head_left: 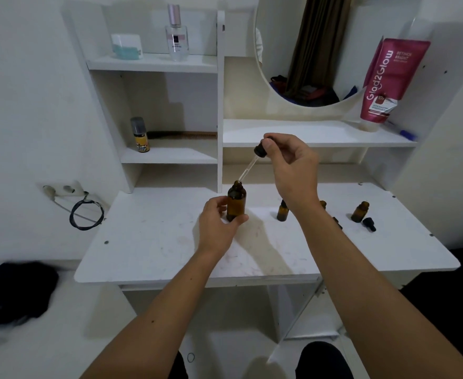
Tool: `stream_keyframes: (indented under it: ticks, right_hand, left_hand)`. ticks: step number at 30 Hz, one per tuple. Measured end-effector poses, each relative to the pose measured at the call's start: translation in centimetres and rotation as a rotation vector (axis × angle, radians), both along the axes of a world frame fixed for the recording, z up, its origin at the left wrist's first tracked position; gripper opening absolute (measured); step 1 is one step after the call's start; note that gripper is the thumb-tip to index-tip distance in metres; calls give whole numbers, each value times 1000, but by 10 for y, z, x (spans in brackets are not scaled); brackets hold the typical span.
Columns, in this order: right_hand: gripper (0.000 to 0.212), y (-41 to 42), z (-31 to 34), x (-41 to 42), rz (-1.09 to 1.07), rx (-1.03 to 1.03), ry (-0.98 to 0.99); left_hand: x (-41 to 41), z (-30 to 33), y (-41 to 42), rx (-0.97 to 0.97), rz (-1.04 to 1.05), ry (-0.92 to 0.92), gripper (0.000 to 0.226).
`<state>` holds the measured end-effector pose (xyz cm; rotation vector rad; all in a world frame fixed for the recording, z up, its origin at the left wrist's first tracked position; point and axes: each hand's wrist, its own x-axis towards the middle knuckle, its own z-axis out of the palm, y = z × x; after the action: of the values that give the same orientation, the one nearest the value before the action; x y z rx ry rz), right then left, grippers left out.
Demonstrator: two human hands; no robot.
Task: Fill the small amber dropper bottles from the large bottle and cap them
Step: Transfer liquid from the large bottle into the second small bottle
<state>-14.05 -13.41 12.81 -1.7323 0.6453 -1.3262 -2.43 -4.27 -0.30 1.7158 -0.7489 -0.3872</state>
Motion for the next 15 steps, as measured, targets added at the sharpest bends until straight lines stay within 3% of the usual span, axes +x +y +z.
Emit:
stream_keyframes:
  ticks: [15]
  right_hand:
    - [11, -4, -16, 18, 60, -39, 178]
  left_hand:
    - [0, 4, -2, 13, 7, 5, 56]
